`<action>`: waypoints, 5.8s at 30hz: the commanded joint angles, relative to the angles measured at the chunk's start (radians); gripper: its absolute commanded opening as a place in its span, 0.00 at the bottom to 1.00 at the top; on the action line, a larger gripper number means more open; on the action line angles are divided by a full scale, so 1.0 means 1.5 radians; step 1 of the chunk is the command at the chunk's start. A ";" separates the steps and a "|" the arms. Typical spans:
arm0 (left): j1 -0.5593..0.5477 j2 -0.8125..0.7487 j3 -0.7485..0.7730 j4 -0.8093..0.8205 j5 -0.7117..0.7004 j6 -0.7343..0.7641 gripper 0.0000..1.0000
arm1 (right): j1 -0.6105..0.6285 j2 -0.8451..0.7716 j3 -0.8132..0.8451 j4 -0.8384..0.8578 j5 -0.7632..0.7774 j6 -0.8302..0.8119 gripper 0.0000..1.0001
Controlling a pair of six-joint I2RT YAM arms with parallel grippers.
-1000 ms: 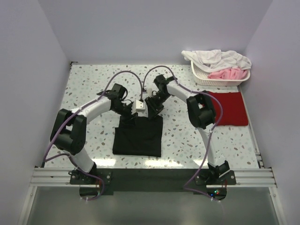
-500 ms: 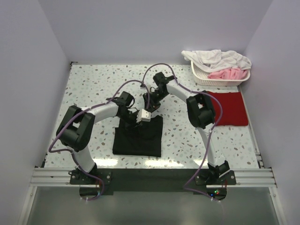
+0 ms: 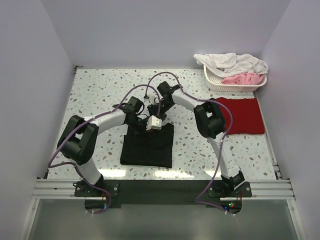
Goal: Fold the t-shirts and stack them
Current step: Fold the tshirt
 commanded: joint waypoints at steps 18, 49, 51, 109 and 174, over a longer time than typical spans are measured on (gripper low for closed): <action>-0.013 -0.065 0.018 0.170 -0.097 0.005 0.00 | 0.000 0.040 -0.006 -0.037 -0.010 -0.086 0.31; -0.039 -0.129 -0.116 0.367 -0.172 -0.004 0.00 | -0.003 0.030 0.100 -0.108 0.098 -0.202 0.25; -0.040 -0.128 -0.119 0.402 -0.179 -0.006 0.00 | -0.004 0.040 0.088 -0.101 0.102 -0.202 0.22; 0.231 0.251 0.353 -0.216 0.018 -0.254 0.38 | -0.101 -0.110 -0.019 -0.222 0.143 -0.284 0.58; 0.312 0.275 0.332 -0.001 -0.089 -0.454 0.00 | -0.115 -0.006 0.100 -0.033 0.396 -0.159 0.00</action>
